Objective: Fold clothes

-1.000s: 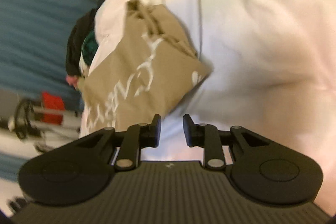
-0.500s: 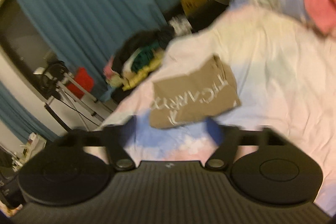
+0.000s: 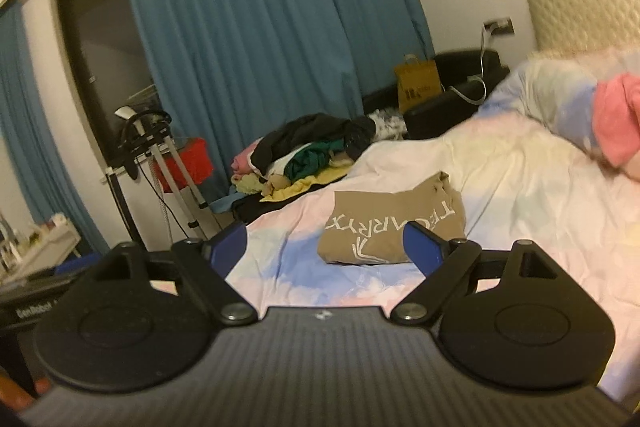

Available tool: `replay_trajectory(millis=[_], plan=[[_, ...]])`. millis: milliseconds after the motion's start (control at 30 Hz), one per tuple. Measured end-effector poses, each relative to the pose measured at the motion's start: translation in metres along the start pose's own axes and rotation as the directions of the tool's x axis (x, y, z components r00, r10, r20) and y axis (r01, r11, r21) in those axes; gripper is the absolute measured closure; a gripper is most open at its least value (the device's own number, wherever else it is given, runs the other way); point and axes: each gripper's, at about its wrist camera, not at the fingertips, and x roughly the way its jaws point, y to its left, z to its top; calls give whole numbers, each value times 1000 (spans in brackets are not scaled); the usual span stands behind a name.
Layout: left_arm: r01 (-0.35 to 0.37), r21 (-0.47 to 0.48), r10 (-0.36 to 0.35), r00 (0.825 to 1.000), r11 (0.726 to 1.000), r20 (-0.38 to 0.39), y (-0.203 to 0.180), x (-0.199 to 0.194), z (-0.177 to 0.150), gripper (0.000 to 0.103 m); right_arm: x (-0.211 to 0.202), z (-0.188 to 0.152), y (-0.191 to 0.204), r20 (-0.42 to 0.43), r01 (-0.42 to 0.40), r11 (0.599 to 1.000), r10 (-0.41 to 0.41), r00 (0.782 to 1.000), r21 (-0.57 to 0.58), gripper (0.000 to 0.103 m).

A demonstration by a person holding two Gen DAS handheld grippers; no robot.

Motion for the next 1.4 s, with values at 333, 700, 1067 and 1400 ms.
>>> replay_trajectory(millis=[333, 700, 1067, 1400], plan=[[-49, 26, 48, 998, 998, 41, 6, -19, -39, 0, 0, -53, 11, 68, 26, 995, -19, 998, -101, 16], [-105, -1, 105, 994, 994, 13, 21, -3, -71, 0, 16, -88, 16, 124, 92, 981, -71, 990, -169, 16], [-131, -14, 132, 991, 991, 19, 27, 2, -80, 0, 22, -91, 11, 88, 130, 979, -117, 989, -159, 16], [-143, 8, 143, 990, 990, -6, 22, 10, -87, 0, 22, -92, 10, 87, 134, 978, -122, 989, -158, 16]])
